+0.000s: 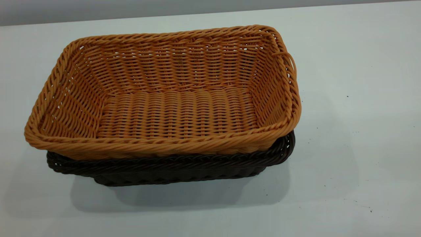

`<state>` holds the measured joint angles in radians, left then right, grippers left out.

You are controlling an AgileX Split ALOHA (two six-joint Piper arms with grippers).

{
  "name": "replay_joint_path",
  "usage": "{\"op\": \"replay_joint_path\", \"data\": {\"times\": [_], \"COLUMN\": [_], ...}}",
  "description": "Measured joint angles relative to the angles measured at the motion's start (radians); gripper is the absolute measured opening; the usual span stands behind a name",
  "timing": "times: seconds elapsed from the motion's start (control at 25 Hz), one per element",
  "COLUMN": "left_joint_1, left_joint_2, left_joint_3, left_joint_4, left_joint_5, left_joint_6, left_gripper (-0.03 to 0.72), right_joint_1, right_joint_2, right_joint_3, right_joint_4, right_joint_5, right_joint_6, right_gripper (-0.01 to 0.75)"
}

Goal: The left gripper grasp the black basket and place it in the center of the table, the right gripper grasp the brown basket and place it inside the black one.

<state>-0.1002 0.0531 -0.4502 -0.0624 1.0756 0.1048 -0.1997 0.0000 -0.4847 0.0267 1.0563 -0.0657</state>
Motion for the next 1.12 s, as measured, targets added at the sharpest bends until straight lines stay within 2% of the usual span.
{"op": "replay_joint_path", "data": {"times": [0.16, 0.28, 1.12], "left_joint_1": [0.082, 0.107, 0.107], "left_joint_2": [0.0, 0.0, -0.054], "left_joint_3": [0.0, 0.0, -0.004], "left_joint_4": [-0.001, -0.001, -0.008], "left_joint_5": [0.0, 0.0, 0.008], "left_joint_6": [0.001, 0.001, 0.0], "left_gripper": [-0.001, -0.001, -0.001], "right_joint_1": [0.0, 0.0, 0.0], "right_joint_2": [0.0, 0.0, 0.0], "right_joint_3": [0.0, 0.0, 0.0], "right_joint_4": [0.0, 0.0, 0.0], "right_joint_5": [0.0, -0.001, -0.001], "right_joint_6": [0.0, 0.0, 0.0], "right_gripper": [0.0, 0.0, 0.0]}}
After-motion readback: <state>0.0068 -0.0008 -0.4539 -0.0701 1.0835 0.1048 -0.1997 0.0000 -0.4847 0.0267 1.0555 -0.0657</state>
